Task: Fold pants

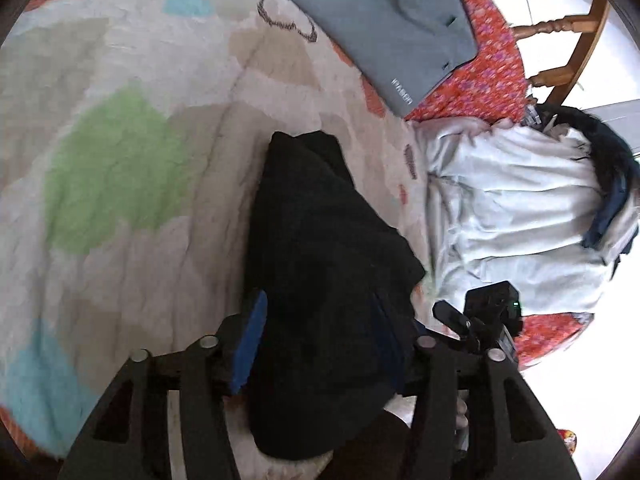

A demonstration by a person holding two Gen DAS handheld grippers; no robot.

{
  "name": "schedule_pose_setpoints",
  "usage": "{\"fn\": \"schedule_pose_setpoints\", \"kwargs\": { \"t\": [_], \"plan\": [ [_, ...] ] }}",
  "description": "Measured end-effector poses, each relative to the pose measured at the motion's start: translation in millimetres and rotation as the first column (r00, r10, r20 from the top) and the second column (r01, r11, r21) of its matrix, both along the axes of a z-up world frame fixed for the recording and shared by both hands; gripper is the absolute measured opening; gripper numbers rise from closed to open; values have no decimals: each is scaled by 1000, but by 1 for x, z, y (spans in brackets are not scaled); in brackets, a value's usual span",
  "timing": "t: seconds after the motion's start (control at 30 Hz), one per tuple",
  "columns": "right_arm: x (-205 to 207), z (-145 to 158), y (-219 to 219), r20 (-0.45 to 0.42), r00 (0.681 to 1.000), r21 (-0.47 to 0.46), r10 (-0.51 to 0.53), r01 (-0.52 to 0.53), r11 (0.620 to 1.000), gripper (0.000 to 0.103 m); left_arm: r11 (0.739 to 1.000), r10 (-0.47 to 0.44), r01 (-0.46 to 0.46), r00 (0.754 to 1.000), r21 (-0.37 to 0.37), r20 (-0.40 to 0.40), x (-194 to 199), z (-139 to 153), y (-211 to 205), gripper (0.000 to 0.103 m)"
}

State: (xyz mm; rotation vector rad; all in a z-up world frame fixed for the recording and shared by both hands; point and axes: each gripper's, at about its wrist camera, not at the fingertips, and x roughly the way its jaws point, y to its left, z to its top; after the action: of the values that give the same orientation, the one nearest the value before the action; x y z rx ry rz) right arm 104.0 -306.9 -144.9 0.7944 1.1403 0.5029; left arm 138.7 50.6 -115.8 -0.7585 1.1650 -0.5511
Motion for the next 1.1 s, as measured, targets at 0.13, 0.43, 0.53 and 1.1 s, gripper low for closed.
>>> {"fn": "schedule_pose_setpoints", "kwargs": {
  "t": [0.13, 0.43, 0.53, 1.1],
  "plan": [
    [8, -9, 11, 23, 999, -18, 23, -22, 1000, 90, 999, -33, 34, 999, -23, 29, 22, -2, -4, 69],
    [7, -6, 29, 76, 995, -13, 60, -59, 998, 97, 997, -9, 11, 1000, -76, 28, 50, -4, 5, 78],
    [5, -9, 34, 73, 994, 24, 79, -81, 996, 97, 1000, -16, 16, 1000, 19, 14, 51, -7, 3, 76],
    [10, -5, 59, 88, 995, 21, 52, -54, 998, 87, 990, -124, 122, 992, 70, 36, 49, 6, -58, 33]
  ]
}}
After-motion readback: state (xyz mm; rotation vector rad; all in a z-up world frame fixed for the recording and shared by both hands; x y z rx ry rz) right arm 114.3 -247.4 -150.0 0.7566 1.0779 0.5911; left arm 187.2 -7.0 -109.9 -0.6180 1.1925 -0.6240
